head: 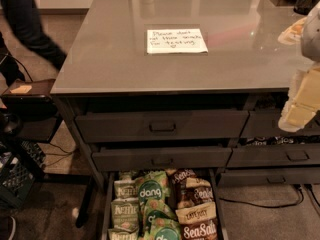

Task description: Pick brown chip bag from bottom drawer and place on counter

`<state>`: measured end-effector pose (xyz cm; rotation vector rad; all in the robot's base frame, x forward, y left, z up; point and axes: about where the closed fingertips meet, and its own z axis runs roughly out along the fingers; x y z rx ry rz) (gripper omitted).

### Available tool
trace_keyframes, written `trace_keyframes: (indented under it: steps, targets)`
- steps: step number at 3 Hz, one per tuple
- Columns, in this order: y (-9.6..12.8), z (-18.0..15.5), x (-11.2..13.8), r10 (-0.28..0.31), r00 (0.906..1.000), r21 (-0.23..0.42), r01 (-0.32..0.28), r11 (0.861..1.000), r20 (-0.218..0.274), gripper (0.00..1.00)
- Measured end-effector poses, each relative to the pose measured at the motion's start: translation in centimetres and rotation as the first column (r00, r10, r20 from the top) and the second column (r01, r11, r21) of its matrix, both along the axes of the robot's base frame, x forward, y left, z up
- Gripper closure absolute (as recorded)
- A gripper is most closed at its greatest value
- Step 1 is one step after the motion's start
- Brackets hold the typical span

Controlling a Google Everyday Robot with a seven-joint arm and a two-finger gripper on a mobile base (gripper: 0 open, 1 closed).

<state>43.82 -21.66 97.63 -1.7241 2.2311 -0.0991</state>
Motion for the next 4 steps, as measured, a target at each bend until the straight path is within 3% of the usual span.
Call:
trace_keyframes:
  steps: [1, 2, 4]
  targets:
    - [0.0, -0.7, -0.1, 0.002, 1.0000, 0.008, -0.002, 1.000, 0.009, 0.00]
    - [-0.6, -3.6, -0.8, 0.005, 0.9996, 0.060, -0.006, 0.998, 0.027, 0.00]
    - [-1.4, -13.0, -1.1, -0.002, 0.9979, 0.195, -0.010, 0.981, 0.064, 0.00]
